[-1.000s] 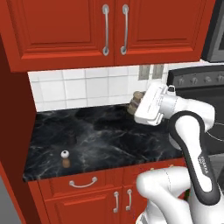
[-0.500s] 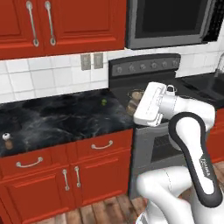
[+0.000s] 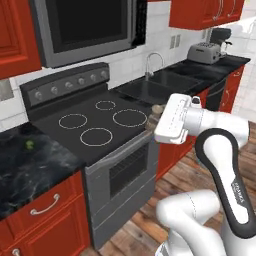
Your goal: There are various items on the counter. Only move the condiments/shakers into the cabinet.
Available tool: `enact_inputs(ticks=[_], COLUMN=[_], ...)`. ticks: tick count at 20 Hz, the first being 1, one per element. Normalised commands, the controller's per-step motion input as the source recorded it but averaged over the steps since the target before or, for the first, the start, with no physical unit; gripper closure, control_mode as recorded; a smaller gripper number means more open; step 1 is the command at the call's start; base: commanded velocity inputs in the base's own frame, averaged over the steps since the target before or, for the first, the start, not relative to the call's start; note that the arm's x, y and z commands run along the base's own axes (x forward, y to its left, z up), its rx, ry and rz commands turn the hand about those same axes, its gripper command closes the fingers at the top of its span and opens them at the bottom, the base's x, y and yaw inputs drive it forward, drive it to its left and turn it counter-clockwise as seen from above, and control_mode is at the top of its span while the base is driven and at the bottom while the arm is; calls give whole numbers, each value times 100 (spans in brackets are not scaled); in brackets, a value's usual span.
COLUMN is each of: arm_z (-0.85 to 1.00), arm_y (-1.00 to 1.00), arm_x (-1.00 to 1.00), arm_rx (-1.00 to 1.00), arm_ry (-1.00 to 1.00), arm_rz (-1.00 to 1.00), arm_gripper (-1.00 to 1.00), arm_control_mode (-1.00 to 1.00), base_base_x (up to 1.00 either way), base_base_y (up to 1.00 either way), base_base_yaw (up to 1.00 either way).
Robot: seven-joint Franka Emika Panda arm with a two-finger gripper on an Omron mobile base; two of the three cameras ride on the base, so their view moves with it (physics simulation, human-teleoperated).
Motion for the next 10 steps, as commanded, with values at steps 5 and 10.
enact_inputs(ticks=[5, 10], arm_z=[0, 0], arm_y=[0, 0], arm_x=[0, 0], arm_rx=[0, 0], arm_ry=[0, 0], arm_rz=[0, 0], arm_gripper=[100, 100], arm_control_mode=[100, 100], base_base_x=[0, -14], base_base_y=[-5, -12], base_base_yaw=[-34, 49])
